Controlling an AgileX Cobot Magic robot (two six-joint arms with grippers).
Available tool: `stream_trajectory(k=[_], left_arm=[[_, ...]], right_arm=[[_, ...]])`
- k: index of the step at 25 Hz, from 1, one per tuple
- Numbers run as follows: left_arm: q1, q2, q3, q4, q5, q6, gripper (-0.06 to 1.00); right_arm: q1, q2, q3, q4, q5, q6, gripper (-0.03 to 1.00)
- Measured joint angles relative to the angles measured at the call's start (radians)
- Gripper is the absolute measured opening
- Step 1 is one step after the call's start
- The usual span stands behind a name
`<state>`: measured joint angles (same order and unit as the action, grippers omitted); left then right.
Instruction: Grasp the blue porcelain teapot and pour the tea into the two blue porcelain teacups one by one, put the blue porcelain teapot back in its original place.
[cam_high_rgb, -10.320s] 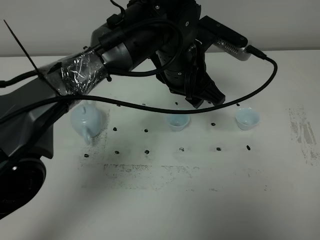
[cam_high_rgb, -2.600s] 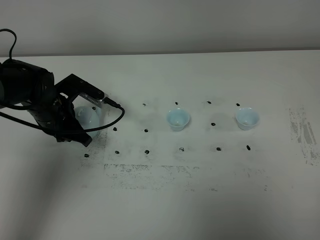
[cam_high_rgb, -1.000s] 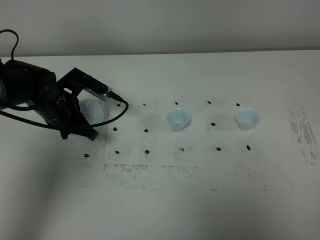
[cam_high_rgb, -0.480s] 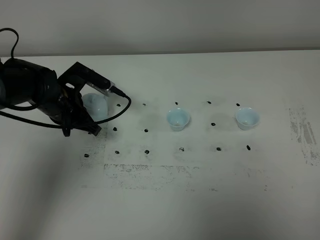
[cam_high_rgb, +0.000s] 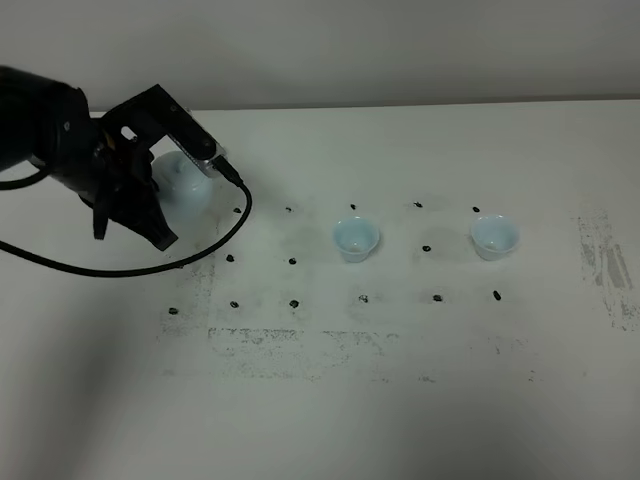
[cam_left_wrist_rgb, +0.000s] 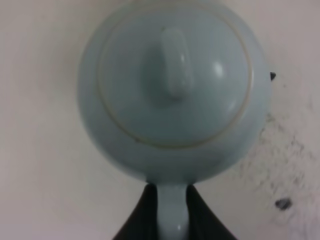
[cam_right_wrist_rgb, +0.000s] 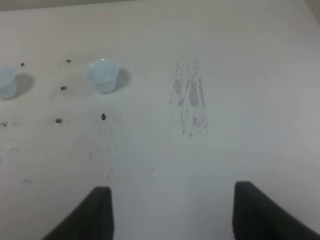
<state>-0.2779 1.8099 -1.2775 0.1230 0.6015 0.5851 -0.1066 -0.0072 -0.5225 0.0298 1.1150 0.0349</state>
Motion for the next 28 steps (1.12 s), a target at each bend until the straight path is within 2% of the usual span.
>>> stream_trajectory(k=[4, 8, 11, 15, 25, 28], left_arm=[[-0.029, 0.000, -0.131, -0.034, 0.133, 0.251, 0.08], [-0.055, 0.003, -0.239, -0.100, 0.227, 0.581, 0.08], [-0.077, 0.026, -0.302, -0.133, 0.265, 0.726, 0.08], [-0.105, 0.093, -0.388, -0.144, 0.285, 0.800, 0.08], [-0.180, 0.336, -0.686, -0.147, 0.289, 0.847, 0.08], [-0.199, 0.404, -0.777, -0.189, 0.277, 0.872, 0.08]], right_arm=[[0.000, 0.000, 0.000, 0.000, 0.000, 0.000, 0.54], [0.000, 0.000, 0.000, 0.000, 0.000, 0.000, 0.54], [0.000, 0.000, 0.000, 0.000, 0.000, 0.000, 0.54], [0.000, 0.000, 0.000, 0.000, 0.000, 0.000, 0.54], [0.000, 0.000, 0.000, 0.000, 0.000, 0.000, 0.54], [0.000, 0.000, 0.000, 0.000, 0.000, 0.000, 0.54]])
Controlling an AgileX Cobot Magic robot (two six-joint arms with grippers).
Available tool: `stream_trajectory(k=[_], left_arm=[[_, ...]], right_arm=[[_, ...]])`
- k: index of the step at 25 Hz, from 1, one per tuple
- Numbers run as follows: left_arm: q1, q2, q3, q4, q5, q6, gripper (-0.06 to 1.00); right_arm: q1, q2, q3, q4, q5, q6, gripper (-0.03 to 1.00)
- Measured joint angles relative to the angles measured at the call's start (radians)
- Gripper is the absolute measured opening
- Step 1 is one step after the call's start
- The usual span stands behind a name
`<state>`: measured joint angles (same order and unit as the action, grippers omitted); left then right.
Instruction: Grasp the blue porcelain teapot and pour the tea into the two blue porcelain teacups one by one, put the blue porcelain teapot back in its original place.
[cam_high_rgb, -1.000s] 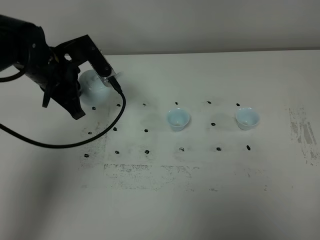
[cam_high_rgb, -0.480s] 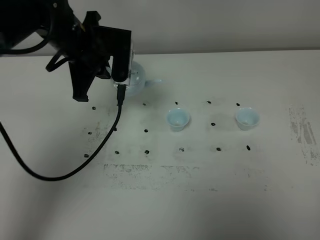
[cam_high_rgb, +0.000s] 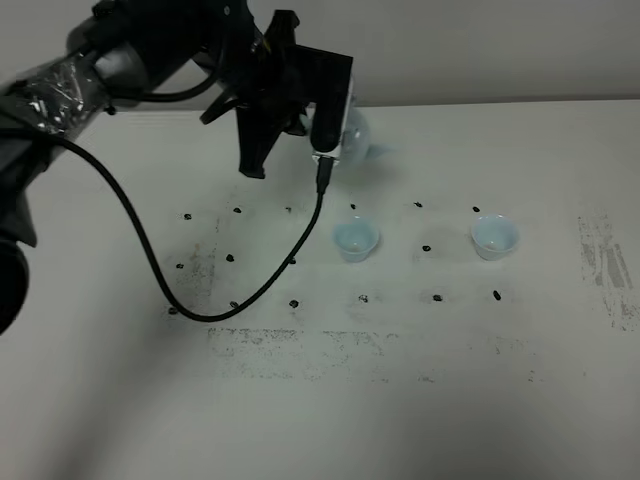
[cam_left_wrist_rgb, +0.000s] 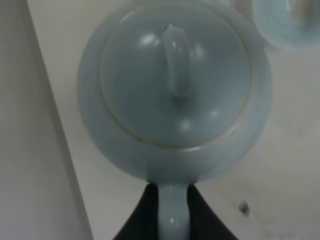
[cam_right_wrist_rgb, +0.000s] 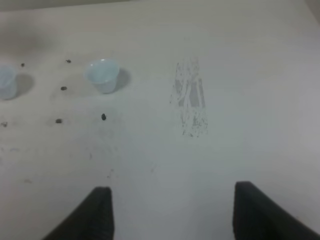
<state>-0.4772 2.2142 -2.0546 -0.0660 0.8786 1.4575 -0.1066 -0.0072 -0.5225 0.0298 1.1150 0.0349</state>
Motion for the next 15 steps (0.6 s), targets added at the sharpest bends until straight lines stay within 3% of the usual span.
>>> stream_trajectory(k=[6, 15], left_arm=[[-0.014, 0.106, -0.077, -0.125, -0.097, 0.123, 0.08], [-0.029, 0.154, -0.078, -0.131, -0.225, 0.181, 0.08]], right_arm=[[0.000, 0.000, 0.000, 0.000, 0.000, 0.000, 0.54], [0.000, 0.000, 0.000, 0.000, 0.000, 0.000, 0.54]])
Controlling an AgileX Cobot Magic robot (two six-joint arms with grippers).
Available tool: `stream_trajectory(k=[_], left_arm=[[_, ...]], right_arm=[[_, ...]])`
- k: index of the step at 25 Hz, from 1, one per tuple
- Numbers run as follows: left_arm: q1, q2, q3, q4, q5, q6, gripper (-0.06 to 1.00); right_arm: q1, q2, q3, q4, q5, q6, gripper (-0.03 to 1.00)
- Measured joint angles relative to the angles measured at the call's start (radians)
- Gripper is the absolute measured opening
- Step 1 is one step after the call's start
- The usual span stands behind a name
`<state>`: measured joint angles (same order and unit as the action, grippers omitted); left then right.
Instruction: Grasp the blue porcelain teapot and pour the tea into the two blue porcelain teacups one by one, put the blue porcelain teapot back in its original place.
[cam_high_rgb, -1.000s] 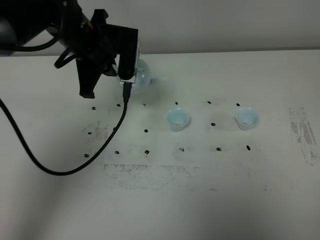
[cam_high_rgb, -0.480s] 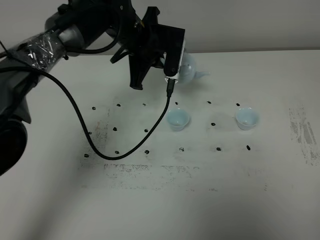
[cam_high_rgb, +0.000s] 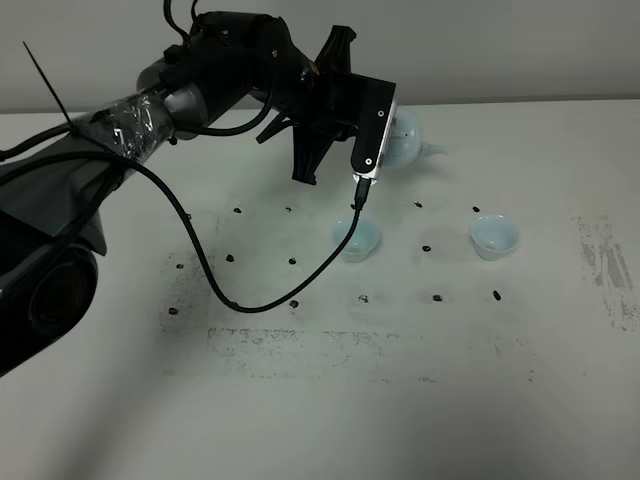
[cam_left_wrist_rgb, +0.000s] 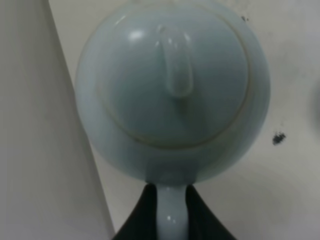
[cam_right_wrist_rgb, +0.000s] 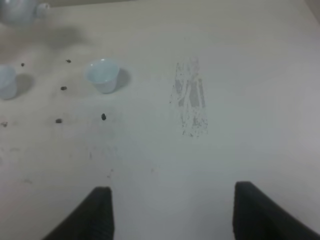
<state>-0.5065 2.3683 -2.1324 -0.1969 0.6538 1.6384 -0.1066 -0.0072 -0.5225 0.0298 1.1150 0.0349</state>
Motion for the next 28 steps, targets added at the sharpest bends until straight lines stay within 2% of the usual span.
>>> stream_trajectory(k=[5, 22, 28], left_arm=[[-0.027, 0.014, 0.000, 0.000, -0.075, 0.027, 0.08], [-0.077, 0.068, 0.000, -0.027, -0.143, 0.138, 0.08], [-0.093, 0.068, 0.000, -0.029, -0.179, 0.257, 0.08]], right_arm=[[0.000, 0.000, 0.000, 0.000, 0.000, 0.000, 0.54], [0.000, 0.000, 0.000, 0.000, 0.000, 0.000, 0.54], [0.000, 0.000, 0.000, 0.000, 0.000, 0.000, 0.54]])
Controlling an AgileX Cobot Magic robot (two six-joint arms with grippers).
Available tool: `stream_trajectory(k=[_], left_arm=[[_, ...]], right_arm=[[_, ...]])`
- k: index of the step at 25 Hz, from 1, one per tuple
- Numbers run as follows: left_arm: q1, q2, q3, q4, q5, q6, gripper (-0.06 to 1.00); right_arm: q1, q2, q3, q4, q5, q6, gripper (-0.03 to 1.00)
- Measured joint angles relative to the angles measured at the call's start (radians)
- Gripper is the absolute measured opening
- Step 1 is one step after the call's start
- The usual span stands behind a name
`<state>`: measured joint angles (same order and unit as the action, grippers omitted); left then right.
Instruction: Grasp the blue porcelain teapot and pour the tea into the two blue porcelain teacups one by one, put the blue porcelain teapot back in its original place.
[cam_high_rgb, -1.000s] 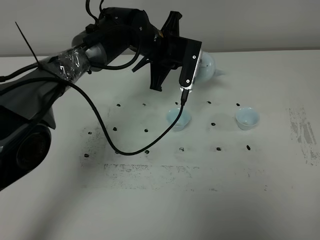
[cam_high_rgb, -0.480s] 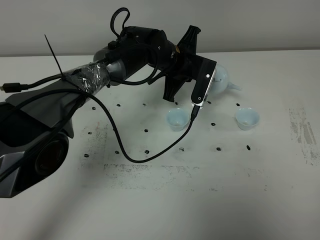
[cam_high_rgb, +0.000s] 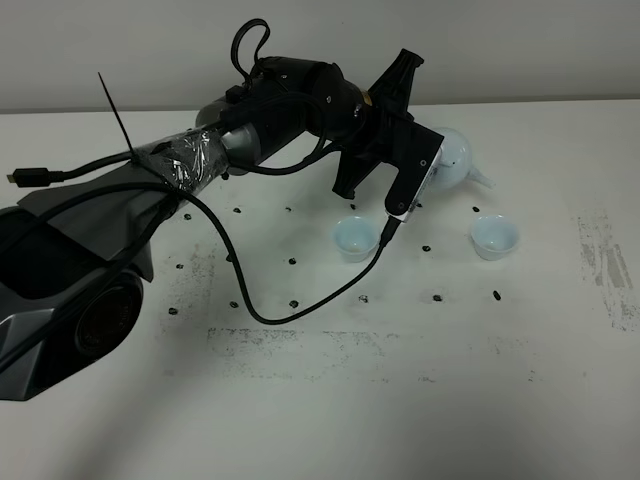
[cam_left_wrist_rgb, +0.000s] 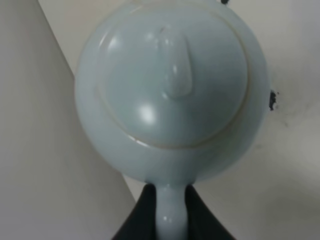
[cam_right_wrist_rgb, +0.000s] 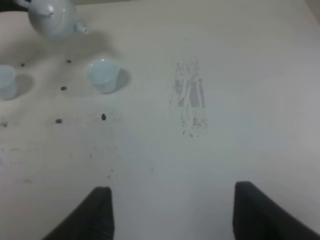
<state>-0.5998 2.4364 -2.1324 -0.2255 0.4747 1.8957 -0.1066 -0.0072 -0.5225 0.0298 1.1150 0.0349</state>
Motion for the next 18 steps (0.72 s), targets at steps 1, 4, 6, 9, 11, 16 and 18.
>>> stream_trajectory(k=[1, 4, 6, 9, 11, 16, 18], left_arm=[[-0.003, 0.000, 0.000, 0.000, -0.005, 0.012, 0.08], [-0.011, 0.000, 0.000, -0.001, -0.009, 0.031, 0.08], [-0.015, 0.001, 0.000, -0.001, -0.009, 0.042, 0.08], [-0.019, 0.002, 0.000, -0.001, -0.009, 0.056, 0.08], [-0.020, 0.004, 0.000, -0.001, -0.010, 0.061, 0.08], [-0.026, 0.013, 0.000, 0.001, -0.013, 0.122, 0.08], [-0.028, 0.017, 0.000, 0.001, -0.013, 0.137, 0.08]], right_arm=[[0.000, 0.000, 0.000, 0.000, 0.000, 0.000, 0.54], [0.000, 0.000, 0.000, 0.000, 0.000, 0.000, 0.54], [0.000, 0.000, 0.000, 0.000, 0.000, 0.000, 0.54], [0.000, 0.000, 0.000, 0.000, 0.000, 0.000, 0.54], [0.000, 0.000, 0.000, 0.000, 0.000, 0.000, 0.54], [0.000, 0.000, 0.000, 0.000, 0.000, 0.000, 0.54], [0.000, 0.000, 0.000, 0.000, 0.000, 0.000, 0.54]])
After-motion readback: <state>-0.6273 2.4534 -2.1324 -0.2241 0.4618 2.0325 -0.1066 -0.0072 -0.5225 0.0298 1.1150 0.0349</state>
